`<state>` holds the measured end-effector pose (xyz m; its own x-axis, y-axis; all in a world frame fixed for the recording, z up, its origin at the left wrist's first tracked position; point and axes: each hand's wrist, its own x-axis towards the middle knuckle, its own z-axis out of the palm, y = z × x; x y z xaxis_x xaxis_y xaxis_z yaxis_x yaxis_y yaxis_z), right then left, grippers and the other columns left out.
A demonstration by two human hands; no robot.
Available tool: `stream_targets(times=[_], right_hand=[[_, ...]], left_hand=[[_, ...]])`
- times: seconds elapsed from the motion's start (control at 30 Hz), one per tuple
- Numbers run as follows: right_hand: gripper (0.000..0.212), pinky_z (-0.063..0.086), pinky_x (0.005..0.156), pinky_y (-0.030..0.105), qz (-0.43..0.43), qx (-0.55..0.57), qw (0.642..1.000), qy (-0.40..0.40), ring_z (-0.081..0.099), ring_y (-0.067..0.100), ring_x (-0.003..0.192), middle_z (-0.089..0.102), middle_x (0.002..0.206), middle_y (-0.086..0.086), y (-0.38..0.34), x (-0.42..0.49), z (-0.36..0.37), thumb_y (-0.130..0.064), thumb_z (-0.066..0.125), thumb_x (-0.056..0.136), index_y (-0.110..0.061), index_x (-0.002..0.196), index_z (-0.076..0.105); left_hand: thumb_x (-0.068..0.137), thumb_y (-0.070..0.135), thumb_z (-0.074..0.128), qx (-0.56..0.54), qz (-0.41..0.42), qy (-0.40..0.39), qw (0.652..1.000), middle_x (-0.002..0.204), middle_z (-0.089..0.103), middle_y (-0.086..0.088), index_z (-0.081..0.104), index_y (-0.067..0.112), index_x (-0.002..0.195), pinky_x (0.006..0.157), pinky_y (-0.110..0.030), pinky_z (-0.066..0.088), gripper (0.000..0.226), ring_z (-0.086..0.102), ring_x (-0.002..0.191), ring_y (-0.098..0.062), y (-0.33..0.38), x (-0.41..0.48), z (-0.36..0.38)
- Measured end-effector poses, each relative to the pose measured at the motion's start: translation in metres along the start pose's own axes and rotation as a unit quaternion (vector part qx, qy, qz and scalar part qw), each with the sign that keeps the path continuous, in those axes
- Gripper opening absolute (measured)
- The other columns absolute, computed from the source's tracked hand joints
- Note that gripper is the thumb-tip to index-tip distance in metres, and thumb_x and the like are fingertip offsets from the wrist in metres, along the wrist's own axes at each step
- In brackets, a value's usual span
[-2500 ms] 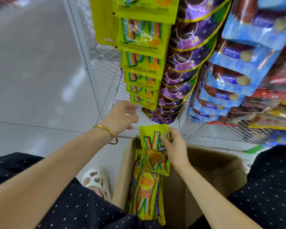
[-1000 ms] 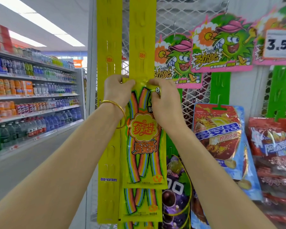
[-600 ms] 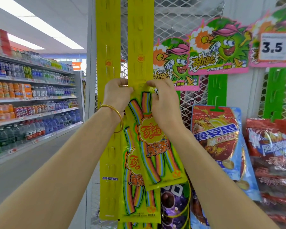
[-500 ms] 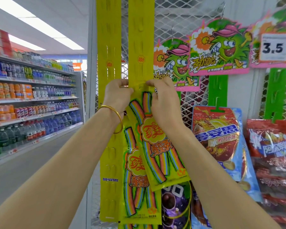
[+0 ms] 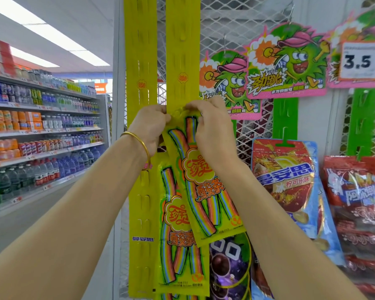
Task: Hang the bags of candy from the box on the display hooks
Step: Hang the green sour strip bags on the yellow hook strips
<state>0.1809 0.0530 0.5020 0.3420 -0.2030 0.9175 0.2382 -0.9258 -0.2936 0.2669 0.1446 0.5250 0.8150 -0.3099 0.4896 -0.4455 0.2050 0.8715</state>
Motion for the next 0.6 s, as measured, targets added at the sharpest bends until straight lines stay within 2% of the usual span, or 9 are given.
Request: stream_targets(times=[0.13,0.2,0.3,0.43,0.5,0.6], right_hand=[[0.042,0.047,0.078,0.045,0.020,-0.002,1.000,-0.008,0.054,0.028,0.090,0.045,0.117,0.008,-0.0020,-0.0039,-0.0002,0.006,0.042,0.087,-0.012,0.122,0.056],[0.043,0.047,0.078,0.045,0.037,0.000,0.999,-0.016,0.054,0.029,0.093,0.044,0.121,0.008,-0.0040,-0.0064,-0.0001,0.007,0.043,0.086,-0.012,0.123,0.054],[0.043,0.046,0.079,0.046,0.038,0.002,0.999,-0.017,0.055,0.031,0.094,0.043,0.123,0.009,-0.0066,-0.0054,-0.0009,0.006,0.043,0.086,-0.013,0.124,0.053],[0.043,0.047,0.078,0.045,0.009,-0.012,1.000,0.005,0.055,0.029,0.091,0.047,0.118,0.009,-0.0051,0.0024,-0.0031,0.007,0.042,0.086,-0.012,0.122,0.056],[0.044,0.047,0.079,0.045,0.005,-0.018,1.000,0.000,0.055,0.028,0.093,0.048,0.117,0.008,-0.0038,0.0025,-0.0027,0.007,0.043,0.085,-0.011,0.122,0.056],[0.043,0.047,0.079,0.045,0.016,-0.017,1.000,-0.013,0.055,0.029,0.096,0.047,0.121,0.007,-0.0041,-0.0017,-0.0009,0.007,0.044,0.086,-0.012,0.123,0.055]], left_hand=[[0.086,-0.007,0.044,0.006,-0.011,-0.005,1.000,0.094,0.053,-0.018,0.057,0.012,0.072,0.089,-0.056,0.043,0.027,0.048,0.089,-0.027,0.0032,0.0006,-0.0022],[0.088,-0.009,0.042,-0.002,-0.012,-0.005,1.000,0.093,0.056,-0.017,0.056,0.011,0.072,0.093,-0.056,0.043,0.029,0.051,0.089,-0.027,0.0051,0.0006,-0.0007],[0.089,-0.008,0.040,0.000,-0.018,-0.012,1.000,0.093,0.056,-0.018,0.055,0.010,0.074,0.085,-0.051,0.047,0.028,0.053,0.086,-0.028,0.0083,-0.0015,-0.0001],[0.091,-0.006,0.034,-0.035,-0.033,-0.043,0.998,0.081,0.054,-0.016,0.050,0.009,0.076,0.064,-0.036,0.047,0.027,0.052,0.066,-0.024,0.0094,-0.0048,-0.0004],[0.093,-0.005,0.032,-0.045,-0.036,-0.053,0.997,0.079,0.054,-0.015,0.050,0.009,0.076,0.065,-0.036,0.046,0.028,0.052,0.066,-0.024,0.0090,-0.0050,-0.0002],[0.093,-0.005,0.032,-0.054,-0.038,-0.047,0.997,0.091,0.051,-0.018,0.049,0.009,0.077,0.076,-0.042,0.046,0.027,0.051,0.080,-0.027,0.0082,-0.0021,0.0006]])
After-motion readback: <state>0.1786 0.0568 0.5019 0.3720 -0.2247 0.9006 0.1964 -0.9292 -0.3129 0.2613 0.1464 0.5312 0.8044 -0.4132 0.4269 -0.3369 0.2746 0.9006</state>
